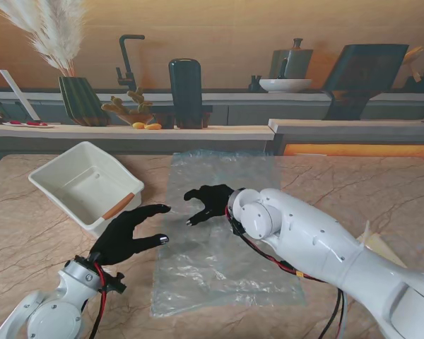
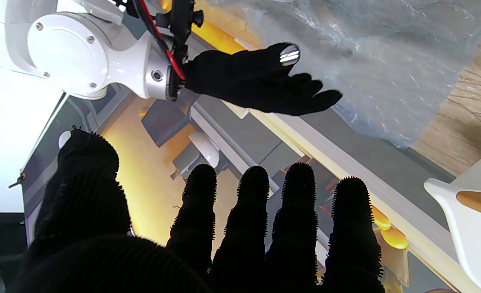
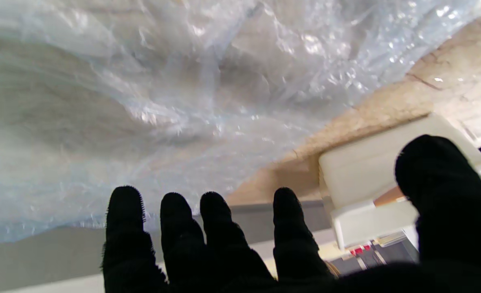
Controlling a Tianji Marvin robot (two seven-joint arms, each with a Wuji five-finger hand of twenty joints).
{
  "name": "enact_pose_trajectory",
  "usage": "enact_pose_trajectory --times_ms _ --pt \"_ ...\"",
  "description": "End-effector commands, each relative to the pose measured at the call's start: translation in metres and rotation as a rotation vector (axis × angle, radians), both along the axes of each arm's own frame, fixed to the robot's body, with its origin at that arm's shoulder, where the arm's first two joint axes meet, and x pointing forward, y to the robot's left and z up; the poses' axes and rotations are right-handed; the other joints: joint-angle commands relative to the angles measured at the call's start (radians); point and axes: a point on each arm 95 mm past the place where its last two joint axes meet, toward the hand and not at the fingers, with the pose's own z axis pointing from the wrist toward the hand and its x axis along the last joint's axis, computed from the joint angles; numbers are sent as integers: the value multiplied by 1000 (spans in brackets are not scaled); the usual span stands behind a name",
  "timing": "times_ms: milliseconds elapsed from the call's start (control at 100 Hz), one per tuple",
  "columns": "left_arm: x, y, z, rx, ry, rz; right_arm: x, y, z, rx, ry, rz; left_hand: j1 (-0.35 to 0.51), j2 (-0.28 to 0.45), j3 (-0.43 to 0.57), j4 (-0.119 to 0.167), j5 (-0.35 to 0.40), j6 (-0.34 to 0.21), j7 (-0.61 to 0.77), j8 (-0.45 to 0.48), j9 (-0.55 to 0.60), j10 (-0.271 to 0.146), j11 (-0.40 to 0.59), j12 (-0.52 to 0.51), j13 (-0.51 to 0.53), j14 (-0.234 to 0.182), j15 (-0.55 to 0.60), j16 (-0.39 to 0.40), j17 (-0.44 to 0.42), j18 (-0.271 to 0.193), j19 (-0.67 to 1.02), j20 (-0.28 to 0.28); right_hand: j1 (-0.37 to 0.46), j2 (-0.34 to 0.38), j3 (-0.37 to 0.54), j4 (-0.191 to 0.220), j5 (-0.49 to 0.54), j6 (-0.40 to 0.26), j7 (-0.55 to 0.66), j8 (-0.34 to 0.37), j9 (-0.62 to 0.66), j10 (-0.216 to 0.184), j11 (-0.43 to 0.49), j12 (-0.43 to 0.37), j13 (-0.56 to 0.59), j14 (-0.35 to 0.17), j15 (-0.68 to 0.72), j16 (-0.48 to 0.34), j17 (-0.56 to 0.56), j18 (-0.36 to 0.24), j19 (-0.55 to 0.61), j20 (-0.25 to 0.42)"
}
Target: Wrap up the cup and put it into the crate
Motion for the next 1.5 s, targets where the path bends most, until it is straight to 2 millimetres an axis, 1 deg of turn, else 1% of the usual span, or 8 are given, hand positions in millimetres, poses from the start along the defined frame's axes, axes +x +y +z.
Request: enact_pose_trajectory --times_ms 0,240,350,530,680,1030,1160,1490 --pt "-2 0 -3 0 6 0 -8 -2 4 20 -24 22 11 32 -18 27 15 -31 -22 16 15 0 -1 21 10 12 2 17 -5 9 12 11 2 26 -16 33 13 -16 9 1 13 -14 12 12 9 -15 10 8 2 -3 1 -11" --pt "-2 -1 -3 4 7 0 -33 -29 35 103 -114 25 11 33 -18 27 16 -30 -22 16 16 0 -1 22 8 14 2 17 -3 1 10 9 18 18 -16 35 38 -17 33 16 52 -29 36 22 47 -26 27 17 32 10 19 -4" --pt "-2 -2 -3 11 9 -3 -47 -48 48 130 -156 22 11 32 -18 27 16 -30 -21 16 16 1 0 22 10 14 3 18 -1 -1 10 8 36 -2 -14 36 43 -11 50 45 79 -29 67 39 138 -31 83 65 104 6 79 27" --pt "-2 -2 -3 19 9 -2 -77 -92 64 138 -221 -9 13 29 -18 27 17 -28 -21 16 14 2 -1 21 9 15 4 18 -1 -3 9 5 79 -51 -7 40 76 9 60 90 138 -23 141 94 281 -44 192 165 202 -16 190 84" --pt "-2 -2 -4 15 13 -10 -105 -137 69 95 -276 -36 14 28 -18 27 17 -28 -21 16 16 2 0 22 9 15 5 18 0 -3 10 4 90 -58 -4 41 113 5 65 105 174 -31 157 113 305 -53 216 189 209 -20 211 89" --pt "0 -7 -5 26 31 -24 -163 -233 70 -146 -436 -186 14 30 -18 27 16 -29 -22 15 16 3 -1 21 9 14 4 17 0 -3 11 2 123 -77 -2 48 116 -21 29 111 179 -38 82 96 277 -39 142 166 182 -11 177 60" --pt "1 -8 -5 29 37 -27 -176 -263 63 -186 -447 -291 14 31 -18 27 16 -28 -22 15 15 1 -1 21 8 15 4 17 -2 -2 10 1 138 -94 -6 46 104 -36 28 115 153 -40 51 88 230 -36 101 146 156 -12 145 48" --pt "2 -9 -5 27 41 -28 -197 -325 34 -354 -463 -528 14 31 -18 27 18 -27 -22 15 17 2 -1 21 8 15 4 16 -1 -1 11 1 126 -110 -11 41 64 -9 13 111 122 -38 36 86 197 -30 73 129 139 -17 119 45"
